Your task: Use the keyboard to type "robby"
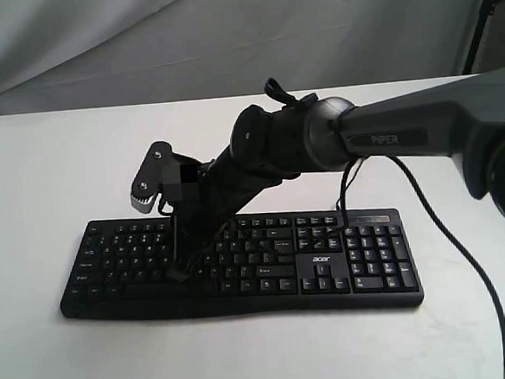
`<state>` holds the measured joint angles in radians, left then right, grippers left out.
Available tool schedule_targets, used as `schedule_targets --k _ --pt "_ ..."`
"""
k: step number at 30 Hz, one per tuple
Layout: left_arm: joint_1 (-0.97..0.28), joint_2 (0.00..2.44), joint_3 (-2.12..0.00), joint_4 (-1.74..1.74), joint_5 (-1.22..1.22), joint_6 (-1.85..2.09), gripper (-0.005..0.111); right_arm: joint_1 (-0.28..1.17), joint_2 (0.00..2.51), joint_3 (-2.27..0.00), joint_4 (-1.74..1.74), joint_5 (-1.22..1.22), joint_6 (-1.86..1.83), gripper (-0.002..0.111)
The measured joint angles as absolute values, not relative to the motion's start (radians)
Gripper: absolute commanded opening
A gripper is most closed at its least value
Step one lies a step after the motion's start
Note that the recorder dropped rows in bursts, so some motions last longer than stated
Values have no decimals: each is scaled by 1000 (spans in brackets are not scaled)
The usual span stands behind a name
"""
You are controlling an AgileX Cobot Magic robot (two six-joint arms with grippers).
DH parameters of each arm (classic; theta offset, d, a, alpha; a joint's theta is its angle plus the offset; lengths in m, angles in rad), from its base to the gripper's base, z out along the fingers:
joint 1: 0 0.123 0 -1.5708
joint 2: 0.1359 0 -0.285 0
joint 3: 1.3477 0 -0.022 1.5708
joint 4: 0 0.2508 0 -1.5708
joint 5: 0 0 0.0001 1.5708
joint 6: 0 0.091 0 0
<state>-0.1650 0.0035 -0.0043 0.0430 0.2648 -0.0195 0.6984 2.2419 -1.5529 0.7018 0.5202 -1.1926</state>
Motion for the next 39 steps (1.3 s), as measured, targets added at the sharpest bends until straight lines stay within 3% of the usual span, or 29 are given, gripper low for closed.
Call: schedule_targets --k 39 --pt "-165 3 -4 43 265 -20 0 698 2264 -1555 704 515 -1180 0"
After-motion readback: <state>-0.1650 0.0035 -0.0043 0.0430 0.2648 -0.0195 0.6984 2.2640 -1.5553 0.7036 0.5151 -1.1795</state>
